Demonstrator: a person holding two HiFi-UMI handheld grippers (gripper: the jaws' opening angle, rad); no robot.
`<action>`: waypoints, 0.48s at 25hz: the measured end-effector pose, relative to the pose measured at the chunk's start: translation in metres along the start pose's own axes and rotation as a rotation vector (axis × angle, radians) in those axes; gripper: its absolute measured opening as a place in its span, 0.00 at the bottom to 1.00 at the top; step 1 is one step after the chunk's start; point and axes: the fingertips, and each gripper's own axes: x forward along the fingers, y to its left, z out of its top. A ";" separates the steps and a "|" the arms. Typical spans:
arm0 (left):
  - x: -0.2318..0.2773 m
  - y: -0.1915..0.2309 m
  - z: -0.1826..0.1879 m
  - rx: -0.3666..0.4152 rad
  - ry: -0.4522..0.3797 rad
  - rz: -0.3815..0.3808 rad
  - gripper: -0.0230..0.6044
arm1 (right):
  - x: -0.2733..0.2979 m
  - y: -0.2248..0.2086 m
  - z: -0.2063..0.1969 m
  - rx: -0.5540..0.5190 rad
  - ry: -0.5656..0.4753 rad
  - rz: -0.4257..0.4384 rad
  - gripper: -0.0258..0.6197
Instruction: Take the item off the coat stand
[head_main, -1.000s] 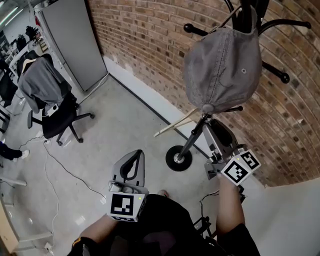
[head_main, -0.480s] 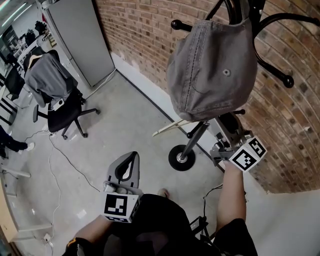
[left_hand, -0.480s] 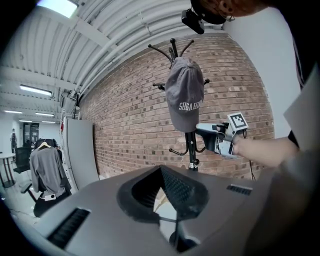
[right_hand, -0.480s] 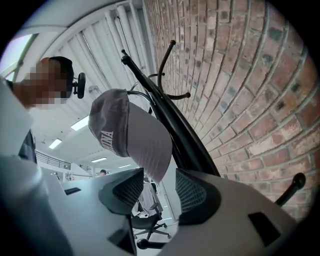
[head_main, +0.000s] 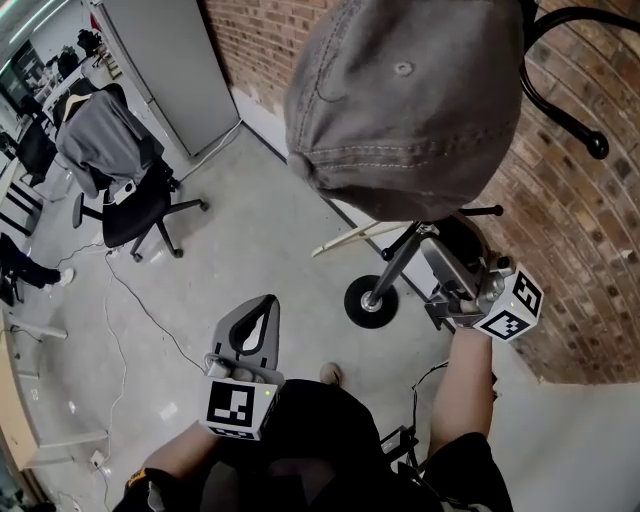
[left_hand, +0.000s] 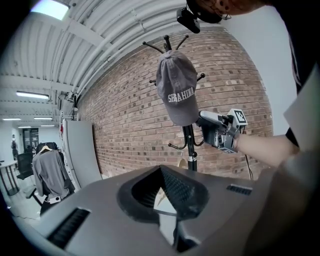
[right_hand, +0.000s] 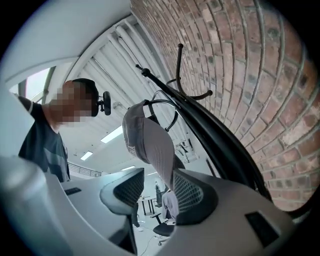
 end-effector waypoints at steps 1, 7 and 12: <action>-0.001 0.000 0.000 0.004 0.000 -0.002 0.08 | 0.003 0.004 -0.002 -0.004 0.008 0.016 0.32; -0.001 0.002 -0.001 0.016 0.000 -0.009 0.08 | 0.022 0.012 -0.001 -0.118 0.073 0.035 0.31; -0.003 0.005 0.001 0.008 -0.007 0.007 0.08 | 0.031 0.012 0.005 -0.213 0.117 -0.007 0.28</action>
